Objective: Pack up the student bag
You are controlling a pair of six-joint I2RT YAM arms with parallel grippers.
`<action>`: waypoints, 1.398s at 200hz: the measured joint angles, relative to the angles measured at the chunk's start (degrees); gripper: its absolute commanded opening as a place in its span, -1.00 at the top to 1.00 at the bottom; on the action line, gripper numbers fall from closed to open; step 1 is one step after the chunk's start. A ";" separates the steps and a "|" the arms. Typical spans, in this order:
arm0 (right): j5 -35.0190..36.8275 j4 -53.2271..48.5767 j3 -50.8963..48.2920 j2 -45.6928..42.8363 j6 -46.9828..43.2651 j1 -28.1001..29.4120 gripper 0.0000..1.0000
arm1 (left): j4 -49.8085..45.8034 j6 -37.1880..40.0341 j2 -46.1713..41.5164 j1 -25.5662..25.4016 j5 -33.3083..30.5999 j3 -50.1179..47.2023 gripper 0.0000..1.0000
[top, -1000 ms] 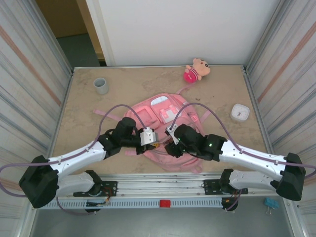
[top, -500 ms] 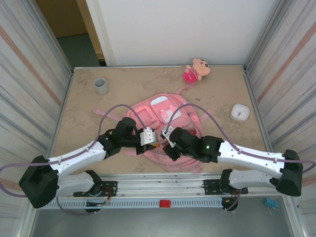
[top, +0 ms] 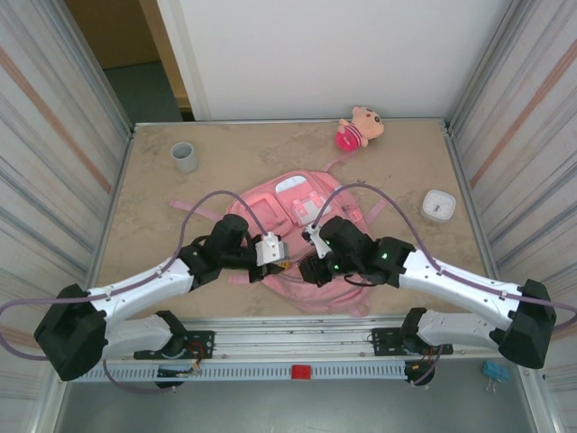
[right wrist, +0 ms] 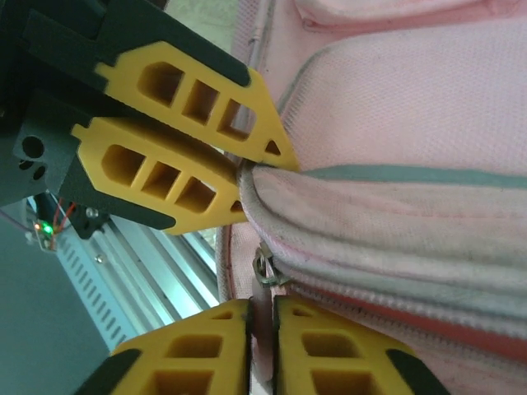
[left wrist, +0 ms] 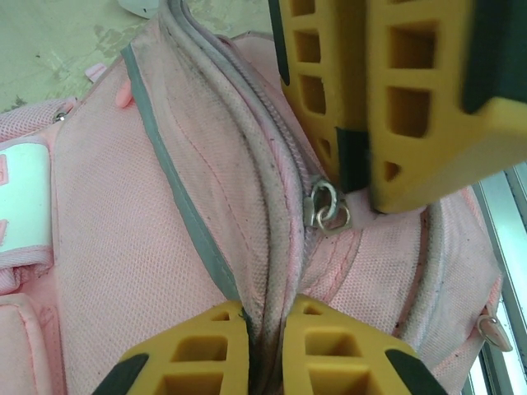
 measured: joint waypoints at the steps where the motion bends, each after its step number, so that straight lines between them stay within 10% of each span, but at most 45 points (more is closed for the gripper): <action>1: 0.17 -0.20 0.02 0.00 -0.07 0.15 0.46 | 0.00 0.00 0.00 0.00 0.00 0.00 0.89; 124: 21.05 -3.23 4.79 5.35 -0.15 11.26 0.27 | 0.04 -1.05 -0.09 0.00 -0.02 0.00 0.89; 178: 25.53 -4.61 5.75 6.78 1.49 11.63 0.72 | -0.11 -1.20 -0.26 0.33 -0.07 0.00 0.89; 279: 3.63 -1.81 2.60 0.22 0.26 -1.40 1.00 | -0.28 -1.18 -1.86 1.60 -0.04 0.00 0.89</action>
